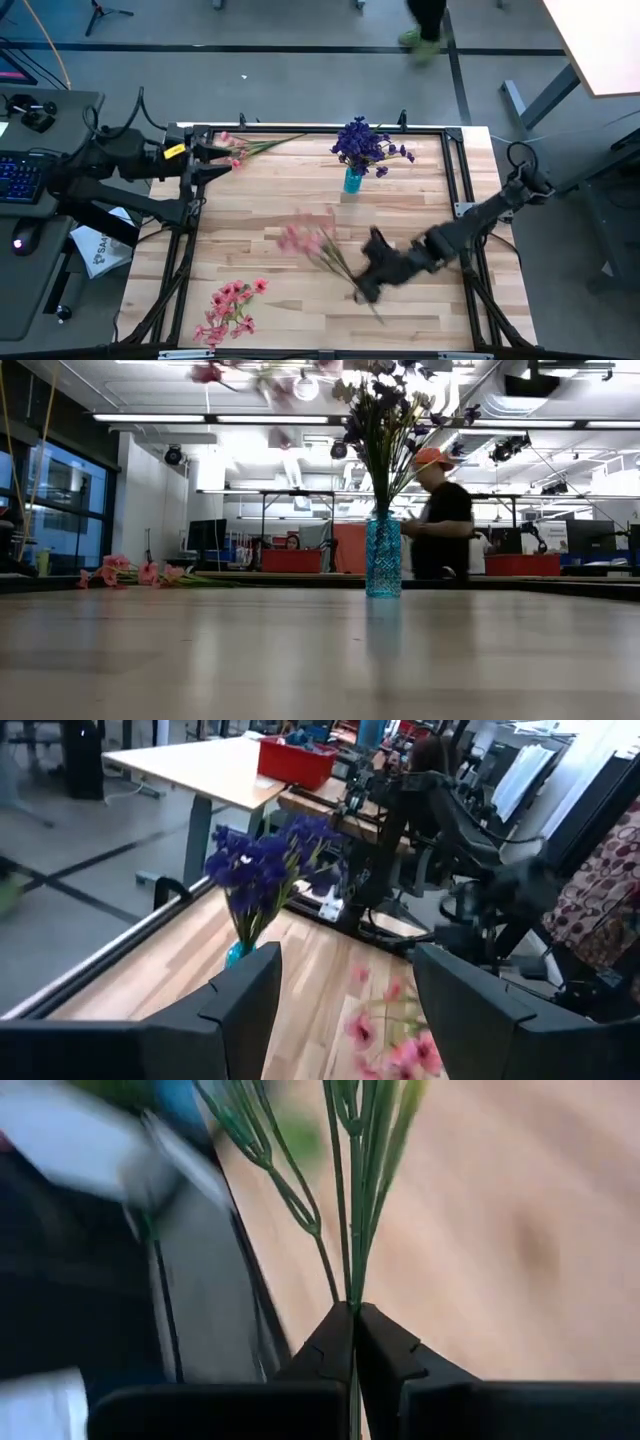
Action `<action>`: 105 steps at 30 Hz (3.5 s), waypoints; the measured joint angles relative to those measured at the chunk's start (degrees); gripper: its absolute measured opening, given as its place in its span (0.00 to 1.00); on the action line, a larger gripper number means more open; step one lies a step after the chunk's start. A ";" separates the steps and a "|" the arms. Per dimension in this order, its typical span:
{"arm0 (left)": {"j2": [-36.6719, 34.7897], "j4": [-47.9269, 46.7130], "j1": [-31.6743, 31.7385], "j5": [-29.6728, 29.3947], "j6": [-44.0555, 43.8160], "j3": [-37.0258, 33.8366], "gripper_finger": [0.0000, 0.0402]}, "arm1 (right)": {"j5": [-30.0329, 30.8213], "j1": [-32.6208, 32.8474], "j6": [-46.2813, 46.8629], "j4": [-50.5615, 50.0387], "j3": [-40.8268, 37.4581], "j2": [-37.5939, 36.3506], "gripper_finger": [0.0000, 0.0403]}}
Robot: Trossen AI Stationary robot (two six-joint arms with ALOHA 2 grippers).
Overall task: Sort flowers into vase by color
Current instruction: Put the bottom pink flowers into the green vase
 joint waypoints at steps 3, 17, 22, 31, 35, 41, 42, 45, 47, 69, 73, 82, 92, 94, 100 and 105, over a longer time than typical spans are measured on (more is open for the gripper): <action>1.34 2.77 0.00 0.28 1.54 0.00 0.54 | 3.02 -5.21 -13.66 8.37 3.90 0.01 0.00; 10.22 19.78 -3.47 10.53 6.97 -0.02 0.54 | -4.17 -19.53 -52.13 13.67 28.76 4.16 0.00; 15.91 28.65 -6.10 11.15 11.81 -0.07 0.54 | -8.52 -20.25 -52.59 13.17 31.96 9.28 0.00; 18.49 35.51 -7.92 16.62 11.88 0.00 0.54 | -9.32 -20.19 -52.07 14.39 33.80 10.72 0.00; 18.97 33.79 -8.61 16.65 11.88 0.00 0.54 | -10.24 -20.16 -51.86 16.90 33.80 10.78 0.00; 19.01 32.96 -8.62 12.40 11.92 -0.02 0.54 | -11.29 -19.74 -50.81 18.25 33.80 10.72 0.00; 19.00 32.99 -8.61 12.24 11.87 -0.02 0.54 | -11.17 -19.67 -50.81 18.30 33.80 10.72 0.00; 19.72 34.19 -8.63 13.27 11.33 -0.02 0.54 | -10.96 -19.62 -50.81 18.33 33.80 10.72 0.00; 20.48 35.81 -8.88 15.16 11.27 -0.04 0.54 | -10.93 -19.64 -50.81 18.37 33.80 10.96 0.00; 21.29 36.28 -9.33 10.86 16.04 -0.04 0.07 | -11.89 -19.66 -50.81 17.45 33.74 12.01 0.00; 21.29 35.56 -9.33 11.26 16.23 -0.04 0.02 | -11.85 -19.66 -51.57 17.26 33.74 12.01 0.00; 14.79 21.34 -9.35 5.91 17.42 -0.07 0.00 | -9.19 -20.81 -52.57 15.04 33.70 8.90 0.29; 2.72 -4.78 -18.95 -5.74 3.59 -0.02 0.00 | -5.30 -20.91 -50.23 2.94 33.72 4.62 0.65; 2.24 -7.26 -22.42 -7.18 0.02 -0.02 0.00 | -5.32 -20.87 -48.11 1.05 33.72 4.70 0.67; 0.41 -0.53 -32.81 -10.29 -4.76 -8.68 0.00 | -5.30 -20.77 -43.20 -1.04 33.70 4.88 0.68; -4.86 16.70 -39.98 -12.65 -8.04 -24.07 0.00 | -3.71 -20.71 -39.98 -1.02 33.67 4.90 0.68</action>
